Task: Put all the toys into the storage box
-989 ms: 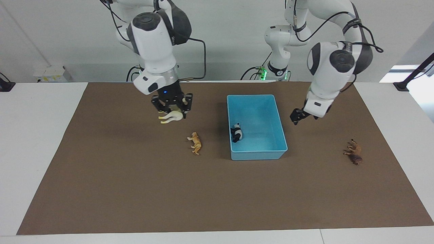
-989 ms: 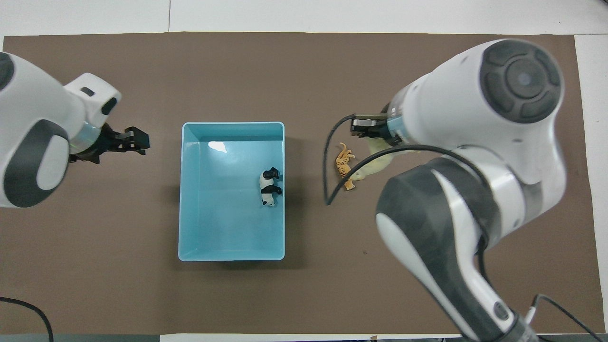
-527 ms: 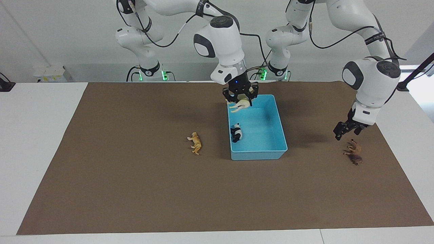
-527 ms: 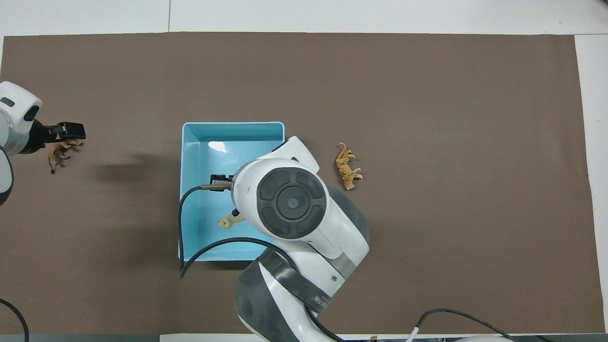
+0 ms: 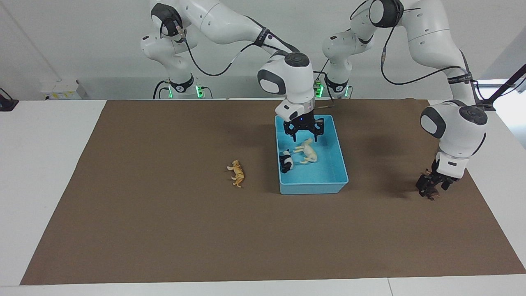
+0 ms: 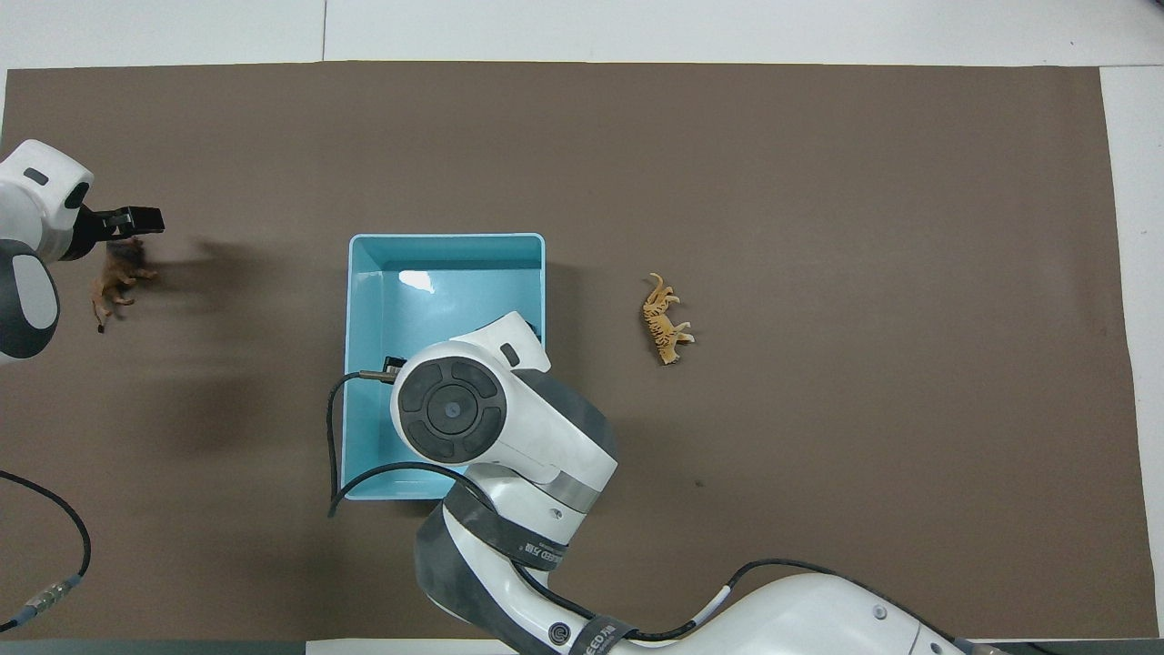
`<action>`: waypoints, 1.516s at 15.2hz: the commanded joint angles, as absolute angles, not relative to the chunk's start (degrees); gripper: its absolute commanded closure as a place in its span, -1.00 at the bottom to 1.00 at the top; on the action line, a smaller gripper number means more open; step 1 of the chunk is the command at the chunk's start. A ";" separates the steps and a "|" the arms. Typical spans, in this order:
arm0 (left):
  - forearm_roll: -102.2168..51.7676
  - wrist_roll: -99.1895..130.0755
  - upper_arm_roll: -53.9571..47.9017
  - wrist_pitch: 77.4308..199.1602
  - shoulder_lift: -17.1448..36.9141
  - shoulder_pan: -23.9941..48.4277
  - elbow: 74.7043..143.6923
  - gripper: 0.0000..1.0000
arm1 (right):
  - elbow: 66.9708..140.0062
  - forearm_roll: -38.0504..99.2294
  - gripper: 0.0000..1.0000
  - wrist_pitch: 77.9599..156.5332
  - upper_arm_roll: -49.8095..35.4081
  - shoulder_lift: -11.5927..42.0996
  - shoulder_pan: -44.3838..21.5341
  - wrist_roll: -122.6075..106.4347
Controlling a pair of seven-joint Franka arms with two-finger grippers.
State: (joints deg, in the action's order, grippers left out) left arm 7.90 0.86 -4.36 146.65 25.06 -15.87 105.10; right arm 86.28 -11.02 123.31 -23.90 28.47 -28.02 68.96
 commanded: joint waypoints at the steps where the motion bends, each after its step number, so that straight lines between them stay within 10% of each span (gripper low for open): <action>1: 10.28 -0.35 -4.83 150.02 27.86 -18.01 103.88 -1.00 | 74.55 -12.30 -1.00 111.04 -23.82 30.24 -27.08 70.84; 7: 11.51 -1.93 -4.83 149.77 27.95 -18.46 105.82 -0.91 | 83.55 -13.80 -1.00 112.04 -23.20 25.32 -12.95 44.43; 9: 11.51 -1.85 -4.83 149.24 27.77 -18.54 106.08 0.06 | 93.81 -13.80 -1.00 119.31 -23.20 21.99 -8.90 36.42; 13: 11.43 0.26 -4.57 146.09 27.51 -17.67 105.39 1.00 | 108.62 -13.89 -1.00 131.82 -23.20 18.55 -4.40 26.40; 19: 11.08 16.21 -4.83 118.09 25.85 -7.85 88.97 1.00 | 112.67 -13.89 -1.00 139.21 -23.12 20.39 -3.25 22.06; 23: 5.02 40.80 -5.27 106.28 19.00 3.49 89.81 1.00 | 113.90 -14.06 -1.00 140.44 -23.20 21.36 -4.22 22.06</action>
State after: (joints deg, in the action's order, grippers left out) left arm 7.37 30.04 -6.24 110.66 22.72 -1.52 87.61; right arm 112.08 -12.88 138.46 -22.83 21.55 -4.52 22.98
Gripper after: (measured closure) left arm 0.595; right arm 0.000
